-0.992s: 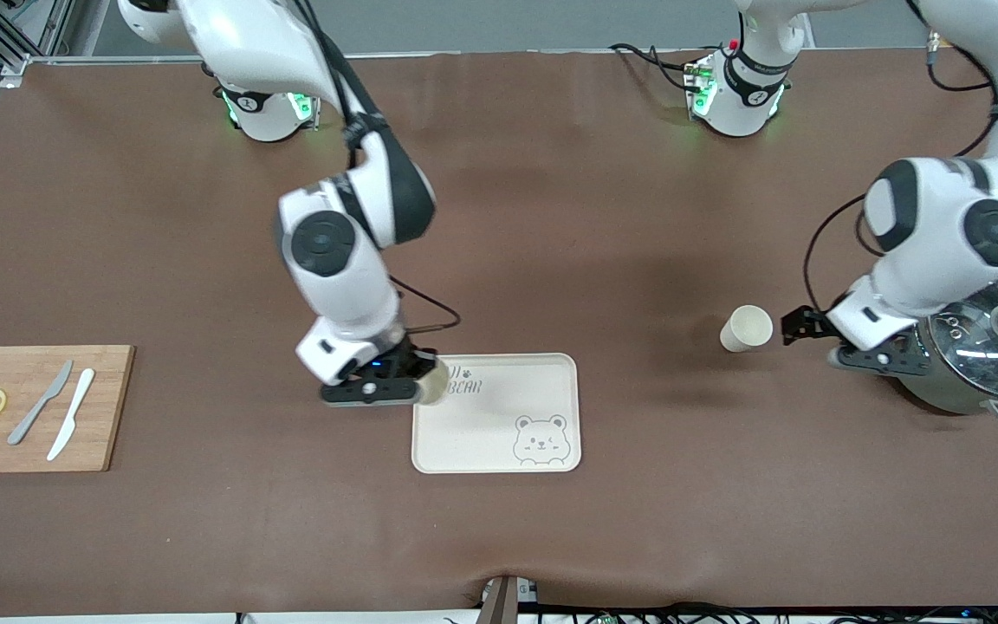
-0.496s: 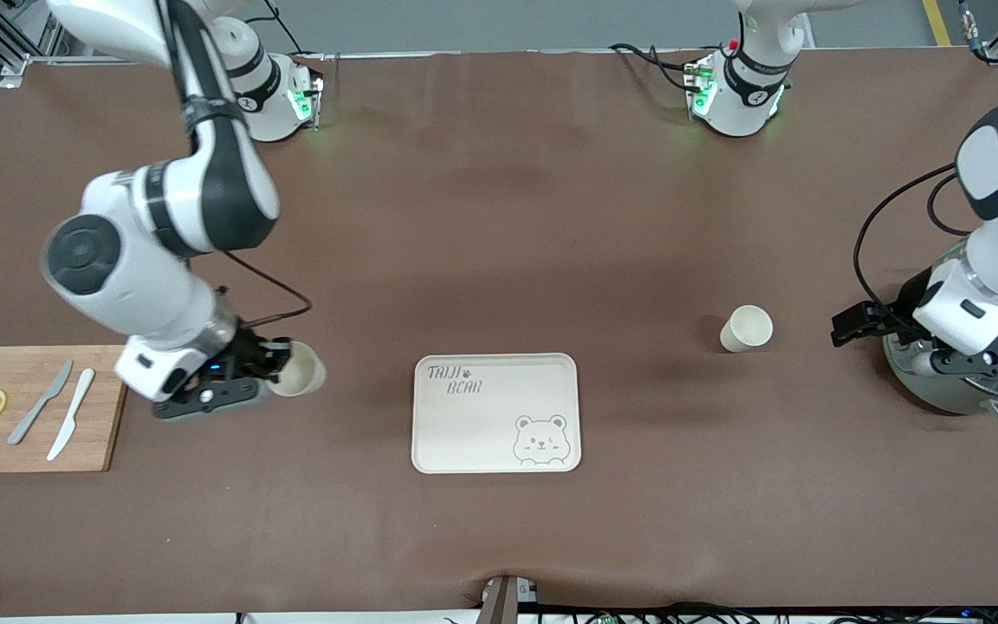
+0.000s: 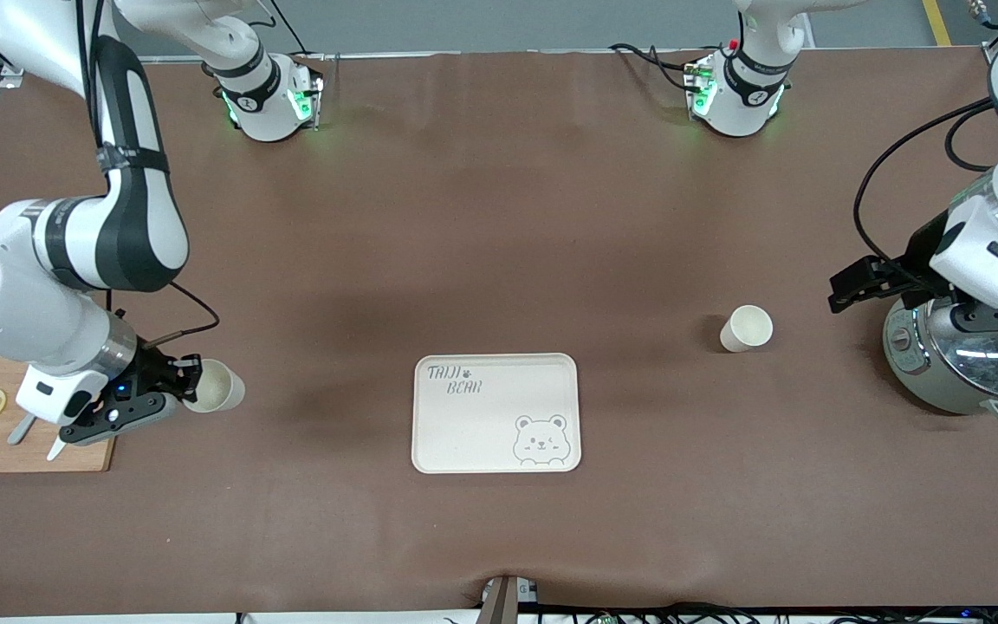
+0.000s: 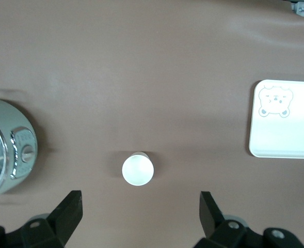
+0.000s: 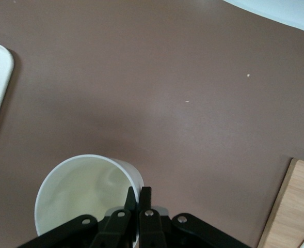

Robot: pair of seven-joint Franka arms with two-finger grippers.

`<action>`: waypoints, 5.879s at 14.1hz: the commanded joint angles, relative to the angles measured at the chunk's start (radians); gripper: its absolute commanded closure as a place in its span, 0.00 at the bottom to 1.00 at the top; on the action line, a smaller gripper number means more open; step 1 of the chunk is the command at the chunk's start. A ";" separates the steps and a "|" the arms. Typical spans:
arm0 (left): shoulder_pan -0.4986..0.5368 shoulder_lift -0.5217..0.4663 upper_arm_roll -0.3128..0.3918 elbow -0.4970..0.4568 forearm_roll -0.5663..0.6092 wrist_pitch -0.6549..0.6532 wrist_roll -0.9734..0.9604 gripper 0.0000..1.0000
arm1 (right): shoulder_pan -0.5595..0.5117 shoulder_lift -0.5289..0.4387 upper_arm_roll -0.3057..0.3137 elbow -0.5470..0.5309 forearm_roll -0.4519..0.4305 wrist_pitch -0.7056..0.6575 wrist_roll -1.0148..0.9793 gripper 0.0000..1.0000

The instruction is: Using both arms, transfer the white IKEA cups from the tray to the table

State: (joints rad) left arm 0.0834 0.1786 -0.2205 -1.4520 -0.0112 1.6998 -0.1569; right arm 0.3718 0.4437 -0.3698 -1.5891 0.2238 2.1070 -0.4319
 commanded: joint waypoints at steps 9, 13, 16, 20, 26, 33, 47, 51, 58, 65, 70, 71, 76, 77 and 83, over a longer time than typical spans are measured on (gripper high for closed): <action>-0.228 -0.131 0.289 0.004 0.010 -0.156 0.134 0.00 | -0.056 0.112 0.022 -0.120 0.200 0.176 -0.231 1.00; -0.175 -0.139 0.231 0.005 -0.006 -0.173 0.174 0.00 | -0.042 0.139 0.022 -0.132 0.227 0.177 -0.231 1.00; -0.175 -0.143 0.228 0.005 -0.006 -0.173 0.175 0.00 | -0.039 0.144 0.023 -0.132 0.229 0.188 -0.231 1.00; -0.166 -0.137 0.222 0.004 -0.010 -0.172 0.184 0.00 | -0.039 0.148 0.028 -0.132 0.229 0.203 -0.231 1.00; -0.165 -0.125 0.225 0.005 -0.035 -0.141 0.183 0.00 | -0.037 0.165 0.035 -0.130 0.229 0.226 -0.231 1.00; -0.177 -0.120 0.224 0.002 -0.024 -0.123 0.175 0.00 | -0.040 0.179 0.048 -0.129 0.229 0.248 -0.231 1.00; -0.166 -0.108 0.228 -0.004 0.013 -0.143 0.266 0.00 | -0.089 0.159 -0.021 0.160 0.210 -0.139 -0.271 0.00; -0.172 -0.097 0.228 -0.017 0.020 -0.149 0.327 0.00 | -0.070 0.138 -0.153 0.366 0.210 -0.480 -0.234 0.00; -0.174 -0.093 0.225 -0.024 0.046 -0.150 0.329 0.00 | 0.022 -0.115 -0.155 0.379 0.016 -0.679 0.245 0.00; -0.168 -0.088 0.225 -0.024 0.045 -0.150 0.312 0.00 | 0.110 -0.289 -0.152 0.295 -0.069 -0.688 0.455 0.00; -0.175 -0.085 0.225 -0.025 0.046 -0.150 0.240 0.00 | 0.122 -0.457 -0.149 0.169 -0.173 -0.682 0.461 0.00; -0.175 -0.085 0.225 -0.024 0.046 -0.150 0.241 0.00 | 0.122 -0.480 -0.149 0.143 -0.173 -0.682 0.464 0.00; -0.172 -0.085 0.225 -0.024 0.050 -0.150 0.249 0.00 | 0.130 -0.536 -0.074 0.064 -0.251 -0.622 0.575 0.00; -0.171 -0.085 0.225 -0.024 0.050 -0.150 0.252 0.00 | 0.131 -0.533 -0.072 0.066 -0.253 -0.622 0.573 0.00; -0.168 -0.084 0.225 -0.025 0.051 -0.150 0.275 0.00 | 0.133 -0.531 -0.066 0.074 -0.267 -0.627 0.562 0.00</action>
State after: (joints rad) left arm -0.0873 0.0961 0.0079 -1.4784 0.0169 1.5597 0.0994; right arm 0.4918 -0.0618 -0.4394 -1.4988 -0.0139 1.4763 0.1173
